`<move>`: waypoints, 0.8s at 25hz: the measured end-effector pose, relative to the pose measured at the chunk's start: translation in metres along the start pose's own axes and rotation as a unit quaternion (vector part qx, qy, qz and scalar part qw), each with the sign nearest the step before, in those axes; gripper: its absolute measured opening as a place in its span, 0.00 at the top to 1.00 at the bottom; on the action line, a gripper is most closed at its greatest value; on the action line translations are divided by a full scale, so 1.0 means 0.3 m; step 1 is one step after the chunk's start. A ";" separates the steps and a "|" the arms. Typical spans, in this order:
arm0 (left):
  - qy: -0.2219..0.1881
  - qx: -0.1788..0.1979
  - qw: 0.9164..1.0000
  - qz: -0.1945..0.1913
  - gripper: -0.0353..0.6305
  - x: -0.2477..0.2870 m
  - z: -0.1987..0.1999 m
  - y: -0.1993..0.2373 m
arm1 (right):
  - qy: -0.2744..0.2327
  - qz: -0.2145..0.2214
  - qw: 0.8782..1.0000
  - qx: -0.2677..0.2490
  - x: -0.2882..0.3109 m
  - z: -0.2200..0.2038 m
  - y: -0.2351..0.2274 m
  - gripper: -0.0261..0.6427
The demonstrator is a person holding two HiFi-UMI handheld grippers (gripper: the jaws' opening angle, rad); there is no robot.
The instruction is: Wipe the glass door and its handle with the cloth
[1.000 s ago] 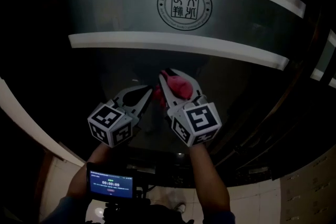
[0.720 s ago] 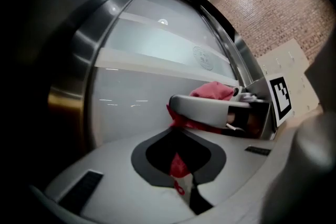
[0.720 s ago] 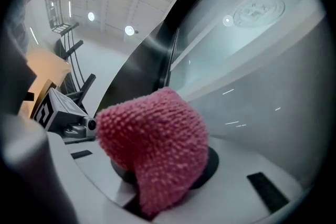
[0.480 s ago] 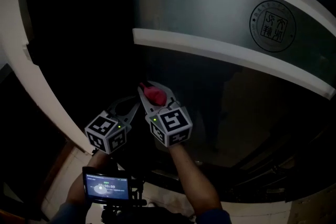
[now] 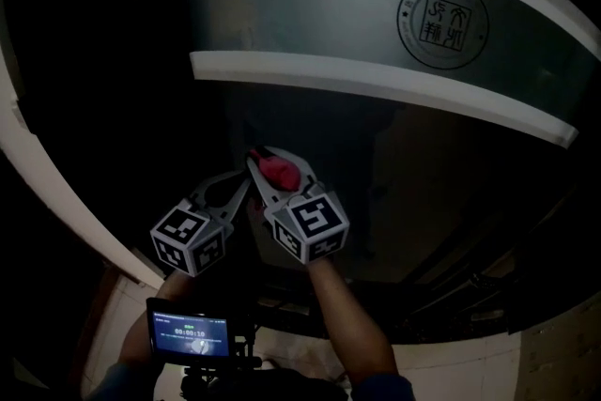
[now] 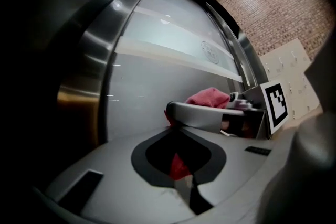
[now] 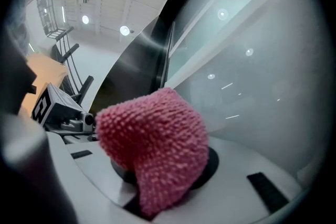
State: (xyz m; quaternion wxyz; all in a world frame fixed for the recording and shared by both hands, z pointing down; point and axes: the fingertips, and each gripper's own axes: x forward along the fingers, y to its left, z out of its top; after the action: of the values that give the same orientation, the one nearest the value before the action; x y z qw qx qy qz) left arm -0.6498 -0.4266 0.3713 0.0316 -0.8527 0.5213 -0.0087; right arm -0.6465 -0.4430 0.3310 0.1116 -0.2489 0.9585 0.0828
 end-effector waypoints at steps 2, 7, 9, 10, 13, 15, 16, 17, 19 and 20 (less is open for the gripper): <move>-0.002 -0.003 1.000 -0.030 0.93 0.076 0.005 -0.104 | 0.007 -0.031 0.999 -0.008 -0.109 0.013 -0.088 0.84; -0.003 -0.008 0.995 -0.097 0.93 0.258 0.036 -0.412 | 0.015 -0.101 0.995 -0.018 -0.403 0.083 -0.295 0.84; -0.006 -0.007 0.991 -0.135 0.93 0.336 0.052 -0.562 | 0.020 -0.136 0.990 -0.028 -0.547 0.121 -0.384 0.84; -0.008 -0.007 0.988 -0.151 0.93 0.366 0.060 -0.632 | 0.022 -0.151 0.988 -0.033 -0.615 0.138 -0.422 0.84; -0.016 -0.010 0.983 -0.185 0.93 0.435 0.080 -0.804 | 0.026 -0.190 0.980 -0.044 -0.801 0.189 -0.524 0.84; -0.017 -0.010 0.980 -0.199 0.93 0.464 0.087 -0.891 | 0.025 -0.217 0.975 -0.049 -0.917 0.221 -0.592 0.84; -0.017 -0.009 0.979 -0.204 0.93 0.475 0.089 -0.928 | 0.024 -0.231 0.971 -0.050 -0.972 0.236 -0.627 0.84; -0.016 -0.007 0.978 -0.208 0.93 0.483 0.092 -0.958 | 0.022 -0.247 0.967 -0.050 -1.025 0.250 -0.661 0.84; -0.016 -0.004 0.977 -0.213 0.93 0.495 0.098 -1.002 | 0.018 -0.279 0.959 -0.045 -1.118 0.272 -0.722 0.84; -0.016 -0.004 0.977 -0.214 0.93 0.498 0.102 -1.017 | 0.015 -0.291 0.956 -0.042 -1.153 0.280 -0.744 0.84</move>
State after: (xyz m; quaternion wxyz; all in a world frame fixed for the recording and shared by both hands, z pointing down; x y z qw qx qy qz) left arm -0.3092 -0.4195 0.3574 0.0343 -0.9447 0.3262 0.0001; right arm -0.2270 -0.4588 0.3153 0.1056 -0.5227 0.8419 0.0829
